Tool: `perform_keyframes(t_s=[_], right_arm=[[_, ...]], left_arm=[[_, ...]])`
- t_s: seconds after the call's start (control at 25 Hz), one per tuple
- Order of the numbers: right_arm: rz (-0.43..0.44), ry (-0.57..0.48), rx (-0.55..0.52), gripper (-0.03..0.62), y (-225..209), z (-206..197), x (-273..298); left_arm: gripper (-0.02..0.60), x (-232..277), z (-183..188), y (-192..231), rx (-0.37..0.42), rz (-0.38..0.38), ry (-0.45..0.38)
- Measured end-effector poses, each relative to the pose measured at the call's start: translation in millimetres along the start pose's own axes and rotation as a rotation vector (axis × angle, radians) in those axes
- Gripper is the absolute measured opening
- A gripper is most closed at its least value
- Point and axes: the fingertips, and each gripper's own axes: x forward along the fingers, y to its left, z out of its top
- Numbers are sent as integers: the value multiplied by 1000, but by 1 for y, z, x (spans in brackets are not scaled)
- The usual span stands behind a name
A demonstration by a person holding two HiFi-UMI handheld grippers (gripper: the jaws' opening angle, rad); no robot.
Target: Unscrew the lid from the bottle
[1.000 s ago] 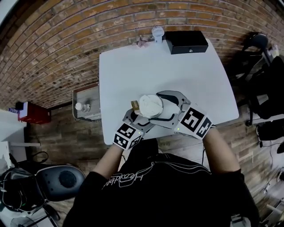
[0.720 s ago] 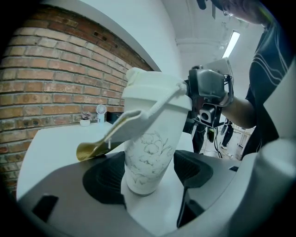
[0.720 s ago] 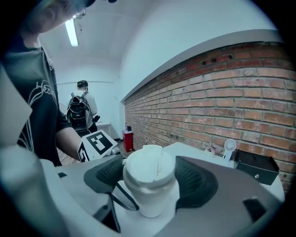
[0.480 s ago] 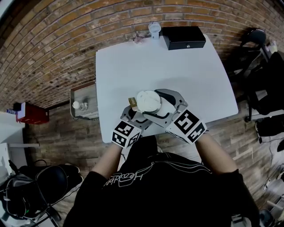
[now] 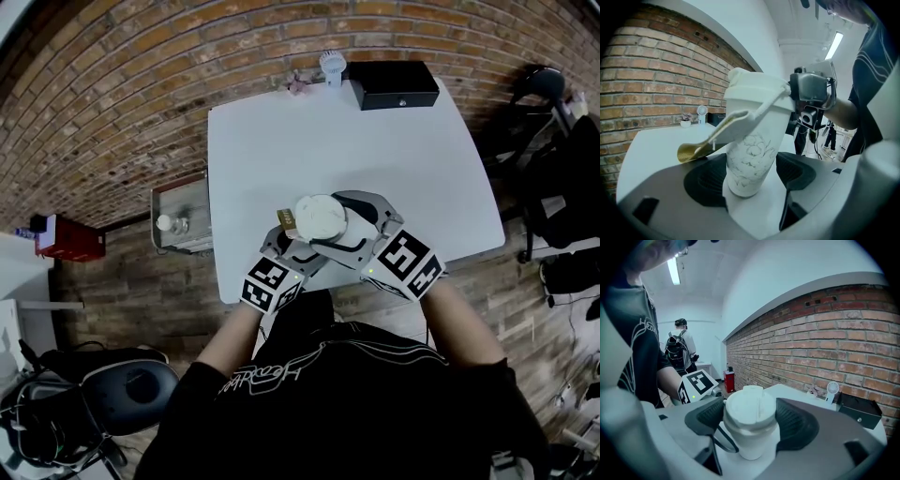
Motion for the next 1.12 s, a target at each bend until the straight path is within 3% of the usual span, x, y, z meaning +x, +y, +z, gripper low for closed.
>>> perform_keyframes(t_s=[0.32,0.76,1.12], right_arm=[[126,12,-54,314,-3,-2,-4],[493,94,-246,314,1,-4,-2],[730,209,-367,314,3,-4,0]], left_arm=[[348,2,0,-1,3,-8,3],[348,1,-4,-1,4,-15,37],[348,0,-3,0,4,-22,49]])
